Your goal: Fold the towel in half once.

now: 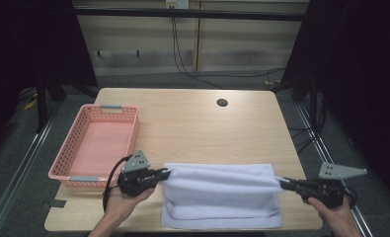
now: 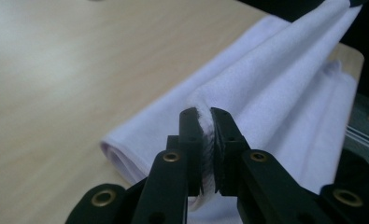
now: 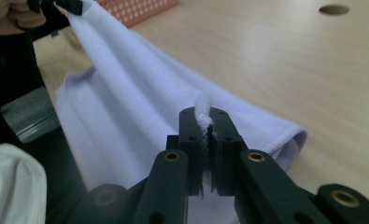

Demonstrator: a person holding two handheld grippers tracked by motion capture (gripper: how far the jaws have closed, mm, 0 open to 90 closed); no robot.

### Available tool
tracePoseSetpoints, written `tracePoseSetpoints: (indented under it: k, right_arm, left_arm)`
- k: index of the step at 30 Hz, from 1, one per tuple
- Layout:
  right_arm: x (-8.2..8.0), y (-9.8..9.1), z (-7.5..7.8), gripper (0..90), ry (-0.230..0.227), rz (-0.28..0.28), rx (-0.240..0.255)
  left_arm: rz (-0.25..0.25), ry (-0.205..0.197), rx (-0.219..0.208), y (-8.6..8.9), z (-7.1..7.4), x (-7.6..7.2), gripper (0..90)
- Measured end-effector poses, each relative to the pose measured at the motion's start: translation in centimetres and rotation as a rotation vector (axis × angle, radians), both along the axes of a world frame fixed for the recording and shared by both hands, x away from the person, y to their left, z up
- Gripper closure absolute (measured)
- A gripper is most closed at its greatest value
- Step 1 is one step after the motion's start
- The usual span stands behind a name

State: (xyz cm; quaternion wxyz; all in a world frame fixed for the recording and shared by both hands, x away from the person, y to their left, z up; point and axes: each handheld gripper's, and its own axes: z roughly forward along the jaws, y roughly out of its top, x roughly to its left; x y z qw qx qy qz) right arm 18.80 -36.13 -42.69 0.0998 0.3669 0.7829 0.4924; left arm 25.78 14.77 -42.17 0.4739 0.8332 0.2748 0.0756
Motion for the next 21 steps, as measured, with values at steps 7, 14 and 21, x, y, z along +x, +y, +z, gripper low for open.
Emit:
tracePoseSetpoints:
  k: [7,14,21]
  right_arm:
    - [-2.3,1.0,-3.5,79.9,0.126,0.083,-0.107]
    - [-3.1,0.9,-4.4,65.8,0.180,0.121,-0.091]
    - [-3.0,1.7,-3.3,55.1,0.147,0.079,-0.067]
  left_arm:
    - [-0.051,0.085,0.085,1.0,-4.2,-3.5,83.4]
    - [-0.117,0.125,0.088,1.0,-5.0,-5.0,80.5]
    - [-0.101,0.105,-0.010,2.6,-4.1,-4.8,71.7]
